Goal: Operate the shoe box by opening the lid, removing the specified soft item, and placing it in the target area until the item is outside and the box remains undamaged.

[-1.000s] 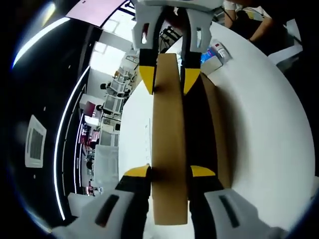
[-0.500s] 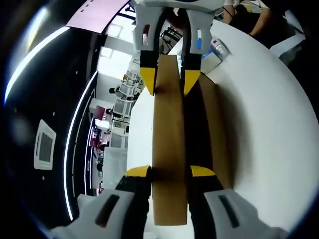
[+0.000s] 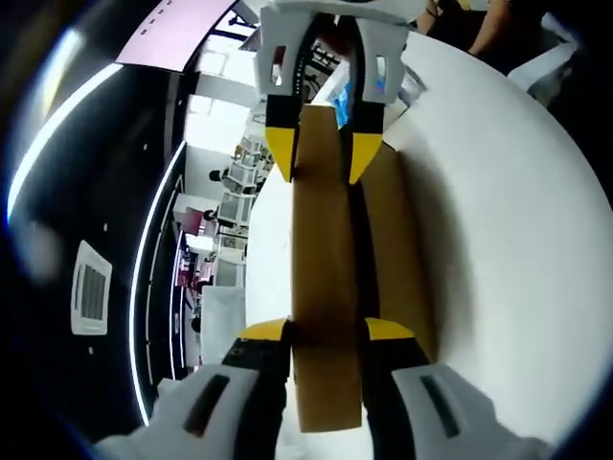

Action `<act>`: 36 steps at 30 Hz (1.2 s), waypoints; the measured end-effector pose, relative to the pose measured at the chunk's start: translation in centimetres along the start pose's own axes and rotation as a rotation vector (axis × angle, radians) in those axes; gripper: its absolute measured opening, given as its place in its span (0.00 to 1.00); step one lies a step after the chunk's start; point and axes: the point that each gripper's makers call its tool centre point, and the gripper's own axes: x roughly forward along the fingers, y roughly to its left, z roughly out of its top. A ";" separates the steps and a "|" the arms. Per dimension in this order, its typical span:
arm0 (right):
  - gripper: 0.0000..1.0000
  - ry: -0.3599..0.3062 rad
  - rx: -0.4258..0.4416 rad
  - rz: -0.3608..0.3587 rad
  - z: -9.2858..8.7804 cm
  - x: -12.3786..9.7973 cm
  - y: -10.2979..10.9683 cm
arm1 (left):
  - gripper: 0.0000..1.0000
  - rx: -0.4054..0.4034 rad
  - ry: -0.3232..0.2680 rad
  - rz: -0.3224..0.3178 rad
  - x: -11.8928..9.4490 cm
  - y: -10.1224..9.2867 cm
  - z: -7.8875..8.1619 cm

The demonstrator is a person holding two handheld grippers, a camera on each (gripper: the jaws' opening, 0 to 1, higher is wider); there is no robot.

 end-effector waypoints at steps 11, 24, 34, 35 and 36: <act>0.27 0.001 0.011 -0.033 -0.1 0.3 1.4 | 0.29 0.030 0.021 0.032 0.5 -1.5 -0.2; 0.26 -0.003 -0.008 -0.080 -0.3 1.0 3.4 | 0.28 0.069 0.025 0.073 1.4 -3.2 -0.7; 0.34 0.000 -0.020 -0.110 -0.3 1.5 4.4 | 0.27 0.121 0.034 0.152 1.7 -3.7 -0.8; 0.35 0.004 -0.017 -0.113 -0.4 1.6 4.6 | 0.27 0.147 0.039 0.169 1.7 -3.7 -0.7; 0.36 0.005 -0.016 -0.114 -0.4 1.6 4.7 | 0.27 0.147 0.044 0.170 1.9 -4.0 -0.7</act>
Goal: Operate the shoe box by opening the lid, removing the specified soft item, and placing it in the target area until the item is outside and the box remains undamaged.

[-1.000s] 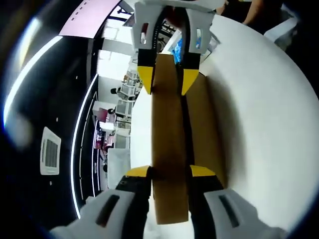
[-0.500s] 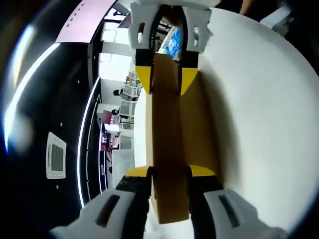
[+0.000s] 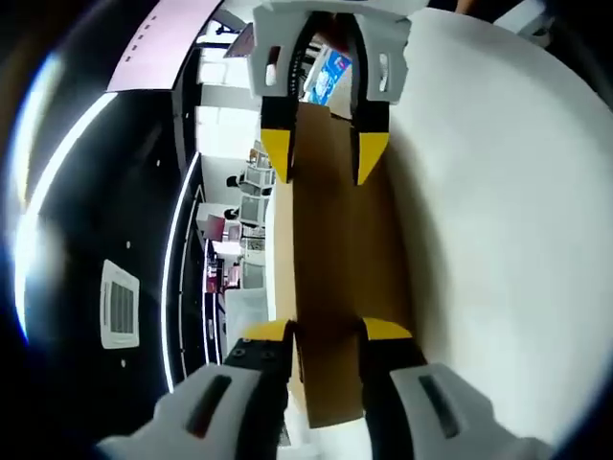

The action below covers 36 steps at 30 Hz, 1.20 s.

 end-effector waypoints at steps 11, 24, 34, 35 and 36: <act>0.32 0.018 0.037 -0.002 -0.3 -0.1 -0.4 | 0.27 -0.015 0.006 0.035 0.2 -0.3 0.1; 0.30 0.086 -0.027 -0.006 -2.1 0.6 0.1 | 0.27 -0.034 0.001 0.069 0.5 -0.9 0.1; 0.30 0.077 -0.042 -0.036 -2.0 0.6 0.3 | 0.28 -0.014 0.017 0.109 0.6 -1.2 -0.1; 0.30 0.077 -0.041 -0.034 -2.0 0.6 0.3 | 0.27 -0.036 0.011 0.117 0.5 -0.8 -0.1; 0.31 0.076 -0.045 -0.031 -1.9 0.6 0.3 | 0.26 -0.046 0.009 0.108 0.6 -0.9 0.0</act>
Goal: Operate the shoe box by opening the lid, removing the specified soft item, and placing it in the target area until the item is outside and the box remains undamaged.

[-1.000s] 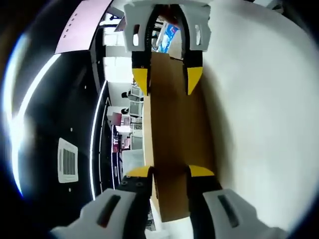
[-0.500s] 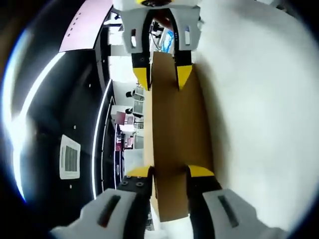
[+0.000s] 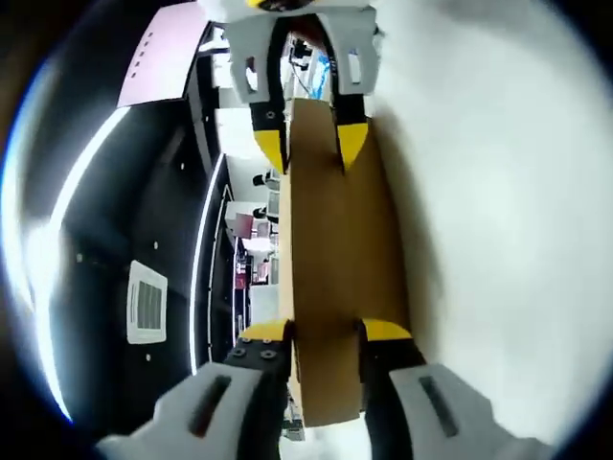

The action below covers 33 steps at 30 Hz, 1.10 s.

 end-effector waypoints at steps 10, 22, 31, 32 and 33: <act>0.29 -0.022 0.007 -0.015 0.1 -0.1 -0.2 | 0.26 -0.015 0.000 0.000 0.0 -0.1 0.0; 0.29 -0.049 0.013 -0.006 0.0 -1.3 0.0 | 0.24 -0.017 0.000 -0.025 -1.1 -0.3 1.0; 0.29 -0.084 0.048 0.016 -0.6 -3.5 0.4 | 0.14 -0.013 -0.008 -0.034 -3.1 0.0 3.0; 0.29 -0.080 0.049 0.011 -0.9 -3.7 0.5 | 0.15 -0.015 -0.012 -0.036 -3.2 -0.1 3.4; 0.29 -0.080 0.049 0.009 -1.0 -3.9 0.6 | 0.15 -0.021 -0.011 -0.036 -3.3 -0.2 3.6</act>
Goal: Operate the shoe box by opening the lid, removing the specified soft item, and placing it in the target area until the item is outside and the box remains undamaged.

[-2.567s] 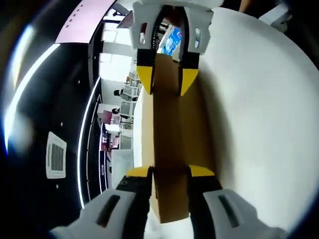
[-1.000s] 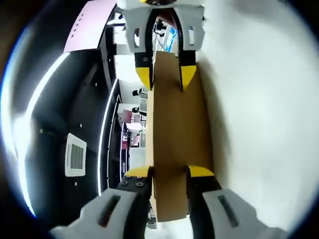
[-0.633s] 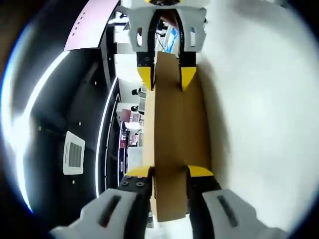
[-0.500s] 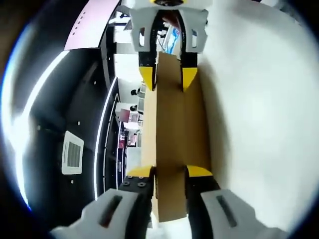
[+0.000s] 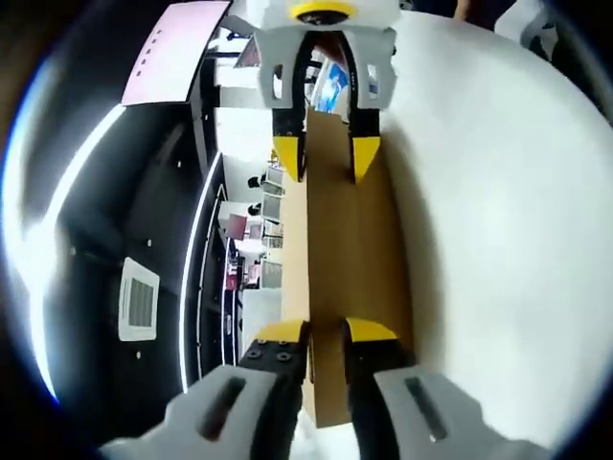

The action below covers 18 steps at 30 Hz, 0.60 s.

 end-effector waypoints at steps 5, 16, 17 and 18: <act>0.29 -0.009 0.006 -0.003 -0.2 -0.7 0.0 | 0.21 -0.010 0.023 0.005 -0.1 -0.5 0.2; 0.29 -0.011 0.018 -0.005 -0.6 -1.5 0.1 | 0.25 -0.021 0.044 0.046 -0.1 -0.7 0.9; 0.29 -0.010 0.018 -0.005 -0.6 -1.5 0.1 | 0.25 -0.022 0.045 0.046 -0.2 -0.7 0.9; 0.29 -0.010 0.019 -0.004 -0.6 -1.6 0.1 | 0.25 -0.026 0.043 0.045 -0.2 -0.7 1.0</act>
